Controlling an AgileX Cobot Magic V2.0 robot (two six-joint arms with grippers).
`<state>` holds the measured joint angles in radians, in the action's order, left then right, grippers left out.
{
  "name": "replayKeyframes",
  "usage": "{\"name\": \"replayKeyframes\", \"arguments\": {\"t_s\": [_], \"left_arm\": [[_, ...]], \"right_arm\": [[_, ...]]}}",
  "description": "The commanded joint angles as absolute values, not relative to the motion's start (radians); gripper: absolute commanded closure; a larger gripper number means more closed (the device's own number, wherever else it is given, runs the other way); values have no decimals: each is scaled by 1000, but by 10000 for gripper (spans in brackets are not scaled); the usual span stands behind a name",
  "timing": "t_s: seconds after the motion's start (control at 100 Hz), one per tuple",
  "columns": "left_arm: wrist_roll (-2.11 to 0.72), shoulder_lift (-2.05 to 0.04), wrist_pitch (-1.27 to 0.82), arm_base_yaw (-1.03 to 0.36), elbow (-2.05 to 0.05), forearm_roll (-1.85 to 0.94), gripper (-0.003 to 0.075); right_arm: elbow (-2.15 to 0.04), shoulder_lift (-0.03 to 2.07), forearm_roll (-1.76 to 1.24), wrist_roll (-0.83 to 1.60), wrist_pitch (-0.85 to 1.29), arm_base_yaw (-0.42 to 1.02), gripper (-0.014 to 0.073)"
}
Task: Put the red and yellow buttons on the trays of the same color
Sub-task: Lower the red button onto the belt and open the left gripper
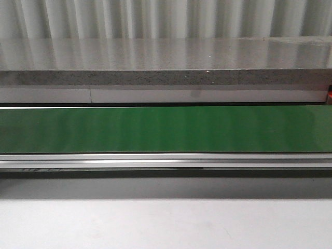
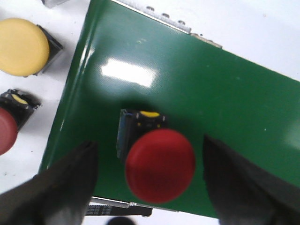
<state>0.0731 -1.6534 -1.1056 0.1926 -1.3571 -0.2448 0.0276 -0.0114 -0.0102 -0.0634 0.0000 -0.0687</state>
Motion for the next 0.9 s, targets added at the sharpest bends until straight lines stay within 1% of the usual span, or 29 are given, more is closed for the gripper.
{"name": "replayKeyframes", "arguments": {"t_s": [0.0,0.24,0.55,0.65,0.89], "left_arm": [[69,-1615,-1080,186,-1415,-268,174],[127,-1620,-1109,214,-1520,-171,175],[127,-1708,-1148,325,-1522,-161,180],[127,-1742,-1138,341,-1522,-159,210],[122,-1814,-1108,355,-1523,-155,211]], "right_arm": [[29,-26,0,-61,-83,-69,659],[29,-26,0,-61,-83,-69,659],[29,-26,0,-61,-83,-69,659],[29,-26,0,-61,-83,-69,659],[29,-26,0,-61,-83,-69,659]]}}
